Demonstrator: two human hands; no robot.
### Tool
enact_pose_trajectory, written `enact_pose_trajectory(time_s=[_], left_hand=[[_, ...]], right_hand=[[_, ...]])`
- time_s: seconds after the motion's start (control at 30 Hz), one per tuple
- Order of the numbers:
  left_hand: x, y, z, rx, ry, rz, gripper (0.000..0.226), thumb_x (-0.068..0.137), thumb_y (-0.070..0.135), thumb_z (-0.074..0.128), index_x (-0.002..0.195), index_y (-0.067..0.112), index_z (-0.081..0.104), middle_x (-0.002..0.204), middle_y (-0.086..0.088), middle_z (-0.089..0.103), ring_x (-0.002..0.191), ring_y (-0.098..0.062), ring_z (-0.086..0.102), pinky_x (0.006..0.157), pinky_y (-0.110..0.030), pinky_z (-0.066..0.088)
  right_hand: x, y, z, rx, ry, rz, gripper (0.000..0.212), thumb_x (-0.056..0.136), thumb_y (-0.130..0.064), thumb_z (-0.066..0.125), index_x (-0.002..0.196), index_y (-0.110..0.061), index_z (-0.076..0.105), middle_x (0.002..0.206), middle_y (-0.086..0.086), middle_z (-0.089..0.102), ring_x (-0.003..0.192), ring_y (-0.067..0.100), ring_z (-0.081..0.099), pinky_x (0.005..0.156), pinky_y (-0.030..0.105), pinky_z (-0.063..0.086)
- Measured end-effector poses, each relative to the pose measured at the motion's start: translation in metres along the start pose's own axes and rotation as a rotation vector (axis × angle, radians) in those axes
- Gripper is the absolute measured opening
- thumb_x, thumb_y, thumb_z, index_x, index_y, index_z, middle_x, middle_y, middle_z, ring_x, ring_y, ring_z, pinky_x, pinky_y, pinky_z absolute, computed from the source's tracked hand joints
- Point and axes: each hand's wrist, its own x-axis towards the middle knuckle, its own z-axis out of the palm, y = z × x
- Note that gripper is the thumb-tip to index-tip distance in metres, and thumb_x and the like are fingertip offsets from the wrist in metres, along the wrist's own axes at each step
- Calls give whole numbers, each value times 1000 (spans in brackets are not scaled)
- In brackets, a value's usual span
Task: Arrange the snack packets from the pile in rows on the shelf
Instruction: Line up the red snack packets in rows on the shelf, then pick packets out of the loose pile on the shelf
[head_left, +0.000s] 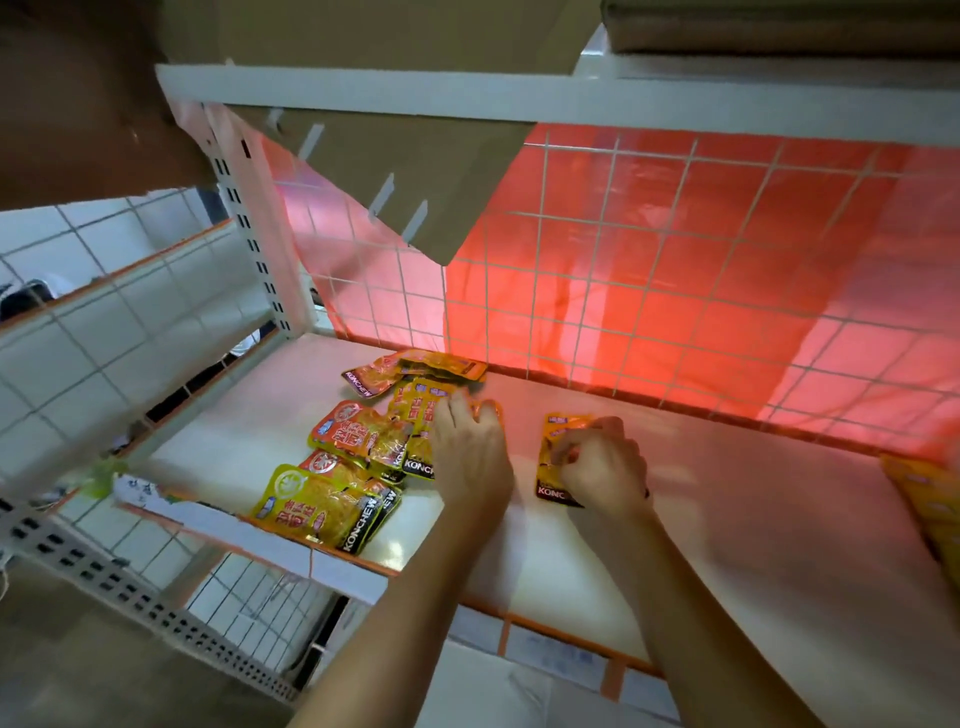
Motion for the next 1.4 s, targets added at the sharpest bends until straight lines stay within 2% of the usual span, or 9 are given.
enact_pose_trajectory(time_s=[0.1,0.2,0.37,0.6,0.93,1.03,1.2,1.33,1.4], left_hand=[[-6,25,8,-42,-232,70,30,90,13,45,117,12,58,121,-13,54,115,-32,47,91,-36,39],[-13,48,12,-74,-434,55,27,91,13,46,113,7,61,116,-16,57,107,-35,56,87,-39,44],[-22,75,12,-99,-484,9,26,91,23,54,107,4,59,111,-16,61,105,-33,58,84,-35,44],[-35,120,14,-525,-623,-159,22,91,32,59,96,12,63,93,-6,67,89,-23,64,79,-33,53],[-82,206,11,-1062,-634,-281,16,88,9,66,73,12,62,73,-6,67,61,-14,63,61,-29,54],[-102,234,10,-1126,-676,-262,17,87,3,66,72,11,60,68,-5,64,55,-11,61,54,-25,51],[-130,276,15,-1145,-755,-234,17,85,0,67,74,11,59,74,-9,66,63,-18,63,61,-28,57],[-146,297,19,-1067,-773,-196,15,84,4,70,75,12,61,77,-9,68,70,-24,66,72,-39,60],[-153,304,22,-997,-751,-147,14,84,9,71,75,15,62,76,-5,69,63,-17,65,62,-30,57]], right_hand=[[-16,8,-6,77,40,37,31,83,-19,54,112,-30,61,124,9,41,108,37,52,95,41,44],[-24,16,-10,94,36,83,57,81,-29,63,131,-18,40,126,14,38,112,39,52,95,42,44],[-30,40,-15,128,28,151,64,80,-31,65,134,-14,34,121,16,46,110,38,53,87,39,46],[-45,96,-40,294,113,161,62,79,-36,71,130,-16,41,117,12,53,106,29,56,79,32,45],[-89,193,-107,386,387,114,52,79,-19,74,127,-16,54,103,9,60,96,28,59,73,24,38],[-102,221,-129,424,472,125,45,79,-7,69,122,-13,58,97,7,62,91,27,60,74,29,41],[-122,268,-153,479,513,209,48,84,-2,59,130,-13,49,102,11,60,89,28,61,75,38,50],[-138,300,-161,558,537,273,53,86,-2,59,134,-18,45,92,6,58,79,21,59,70,35,48],[-144,315,-163,577,540,290,52,86,-2,60,133,-18,45,90,5,57,76,19,57,66,31,44]])
